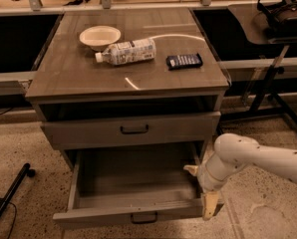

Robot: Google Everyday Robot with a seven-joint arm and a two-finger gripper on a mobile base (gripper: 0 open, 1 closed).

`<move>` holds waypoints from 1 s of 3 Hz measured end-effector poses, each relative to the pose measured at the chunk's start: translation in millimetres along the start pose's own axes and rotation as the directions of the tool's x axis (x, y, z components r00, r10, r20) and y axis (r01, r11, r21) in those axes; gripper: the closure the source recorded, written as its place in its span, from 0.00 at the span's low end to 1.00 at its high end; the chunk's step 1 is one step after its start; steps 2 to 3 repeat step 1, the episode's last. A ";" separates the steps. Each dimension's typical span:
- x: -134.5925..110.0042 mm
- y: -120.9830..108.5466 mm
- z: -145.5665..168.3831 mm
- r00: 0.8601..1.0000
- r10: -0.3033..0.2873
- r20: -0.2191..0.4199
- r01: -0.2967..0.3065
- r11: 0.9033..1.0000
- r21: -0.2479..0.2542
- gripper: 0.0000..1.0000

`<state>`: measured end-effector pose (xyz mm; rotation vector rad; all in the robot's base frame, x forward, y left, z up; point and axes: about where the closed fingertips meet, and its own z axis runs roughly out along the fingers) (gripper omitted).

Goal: Open middle drawer

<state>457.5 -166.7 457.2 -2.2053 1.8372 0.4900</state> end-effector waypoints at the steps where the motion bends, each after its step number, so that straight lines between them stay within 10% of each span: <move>1: 24.3 -6.6 -50.4 0.999 0.025 -0.042 -0.023 0.998 0.052 0.00; 3: 24.3 -6.6 -50.4 0.999 0.025 -0.042 -0.023 0.998 0.052 0.00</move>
Offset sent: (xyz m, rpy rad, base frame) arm 0.0000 0.0000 0.0000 0.0000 0.0000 0.0000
